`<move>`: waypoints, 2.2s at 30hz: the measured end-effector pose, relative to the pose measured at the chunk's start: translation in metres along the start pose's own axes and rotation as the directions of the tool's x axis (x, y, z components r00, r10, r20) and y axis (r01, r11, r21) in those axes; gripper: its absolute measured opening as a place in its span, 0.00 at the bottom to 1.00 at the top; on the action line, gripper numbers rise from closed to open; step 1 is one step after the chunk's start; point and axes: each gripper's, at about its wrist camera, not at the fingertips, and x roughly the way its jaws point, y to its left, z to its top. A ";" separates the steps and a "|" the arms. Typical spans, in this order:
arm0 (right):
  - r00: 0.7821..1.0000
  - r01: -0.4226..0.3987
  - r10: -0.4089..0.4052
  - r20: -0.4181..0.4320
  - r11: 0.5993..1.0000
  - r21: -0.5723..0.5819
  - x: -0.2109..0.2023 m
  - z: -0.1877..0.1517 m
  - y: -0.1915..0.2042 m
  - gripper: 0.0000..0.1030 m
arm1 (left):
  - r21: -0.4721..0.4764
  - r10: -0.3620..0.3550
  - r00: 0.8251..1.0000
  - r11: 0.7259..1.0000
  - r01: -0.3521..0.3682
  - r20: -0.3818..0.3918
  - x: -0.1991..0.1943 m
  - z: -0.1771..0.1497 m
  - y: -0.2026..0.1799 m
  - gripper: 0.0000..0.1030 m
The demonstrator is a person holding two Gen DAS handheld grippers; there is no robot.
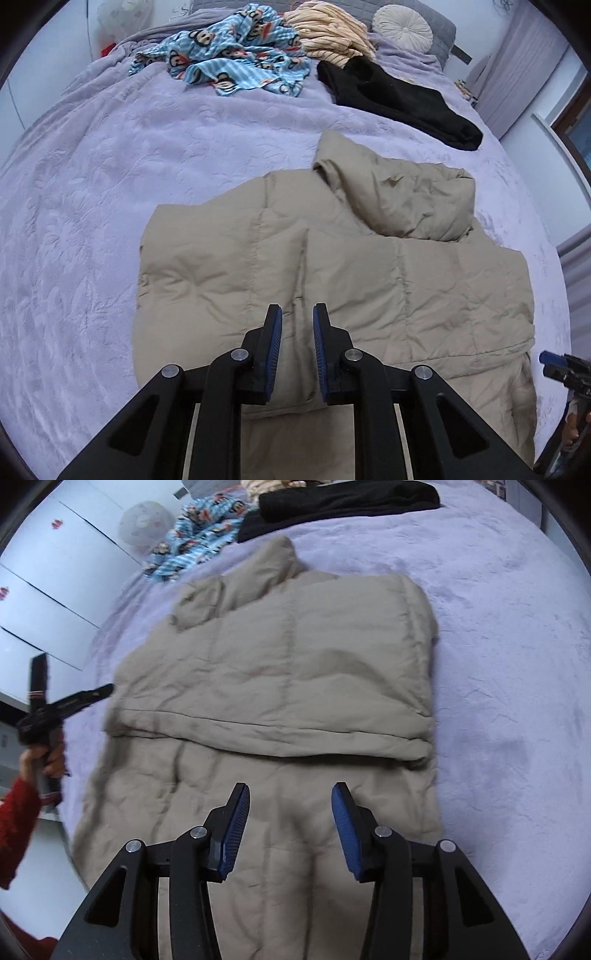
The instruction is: Fold large clothes
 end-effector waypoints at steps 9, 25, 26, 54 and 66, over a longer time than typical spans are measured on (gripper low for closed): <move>0.976 0.171 -0.188 0.111 0.975 0.143 0.044 0.083 -0.040 0.29 | 0.043 0.088 0.994 0.995 -0.086 -0.057 0.063 -0.001 -0.029 0.18; 0.921 0.377 -0.383 0.068 0.922 0.086 0.048 0.059 -0.055 0.13 | 0.068 0.147 0.987 0.988 -0.142 -0.062 0.047 -0.018 -0.038 0.18; 0.916 0.391 -0.396 0.068 0.917 0.073 0.043 0.054 -0.050 0.13 | 0.069 0.150 0.987 0.987 -0.146 -0.065 0.042 -0.021 -0.037 0.18; 0.976 0.218 -0.196 -0.100 0.916 0.336 -0.018 -0.058 -0.015 0.27 | 0.024 0.168 0.963 0.986 -0.167 -0.211 -0.036 -0.086 -0.056 0.19; 0.983 0.153 -0.126 -0.136 0.966 0.210 -0.027 -0.066 0.009 0.27 | -0.043 0.255 0.954 0.963 -0.265 -0.157 -0.075 -0.126 -0.079 0.99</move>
